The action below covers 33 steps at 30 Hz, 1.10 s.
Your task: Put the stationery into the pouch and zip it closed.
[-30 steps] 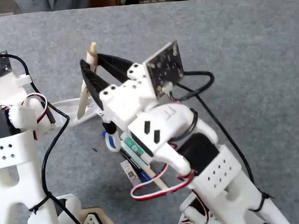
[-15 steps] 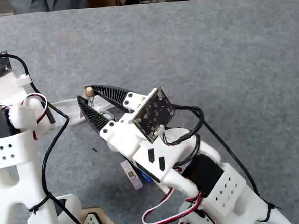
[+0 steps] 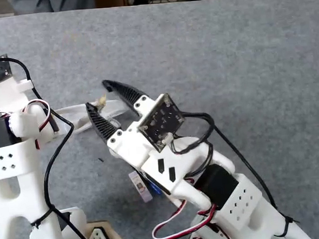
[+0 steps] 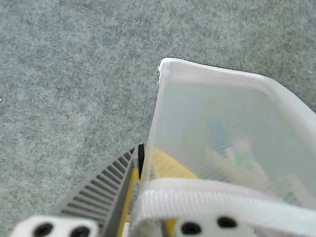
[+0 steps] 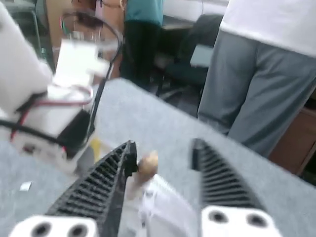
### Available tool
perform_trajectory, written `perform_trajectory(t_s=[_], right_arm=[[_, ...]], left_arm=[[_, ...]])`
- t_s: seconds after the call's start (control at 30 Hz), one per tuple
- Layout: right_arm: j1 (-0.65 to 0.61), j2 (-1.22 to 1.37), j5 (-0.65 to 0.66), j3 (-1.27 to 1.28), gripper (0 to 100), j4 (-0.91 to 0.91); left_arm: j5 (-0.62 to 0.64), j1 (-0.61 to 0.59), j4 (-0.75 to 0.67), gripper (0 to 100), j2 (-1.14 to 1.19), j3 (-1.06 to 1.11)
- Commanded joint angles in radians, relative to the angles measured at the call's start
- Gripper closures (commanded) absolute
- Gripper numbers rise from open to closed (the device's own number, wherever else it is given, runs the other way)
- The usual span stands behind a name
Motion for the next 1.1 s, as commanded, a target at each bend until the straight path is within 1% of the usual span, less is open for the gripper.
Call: perform_trajectory(t_s=[0.0, 0.3, 0.37, 0.43, 0.63, 0.73, 0.83, 0.93, 1.07], right_arm=[[-0.011, -0.015, 0.008, -0.071, 75.1, 0.069], [-0.003, -0.018, 0.008, -0.122, 75.1, 0.084], [0.034, -0.019, 0.008, -0.124, 75.1, 0.095], [0.094, -0.021, 0.002, -0.153, 75.1, 0.157], [0.304, -0.016, 0.0, -0.213, 75.1, 0.454], [0.377, -0.016, 0.0, -0.211, 75.1, 0.552], [0.413, -0.015, 0.0, -0.202, 75.1, 0.626], [0.416, -0.015, -0.003, -0.196, 75.1, 0.686], [0.416, 0.015, -0.104, -0.203, 75.1, 0.784]], left_arm=[[-0.006, -0.019, 0.011, 97, 0.015, 0.021], [-0.006, -0.019, 0.009, 97, 0.015, 0.021], [-0.006, -0.019, 0.009, 97, 0.015, 0.021], [-0.006, -0.019, 0.009, 97, 0.015, 0.021], [-0.006, -0.021, 0.009, 97, 0.015, 0.021], [-0.006, -0.021, 0.009, 97, 0.015, 0.021], [-0.005, -0.021, 0.009, 97, 0.015, 0.021], [-0.005, -0.021, 0.009, 97, 0.015, 0.021], [-0.005, -0.021, 0.009, 97, 0.015, 0.021]])
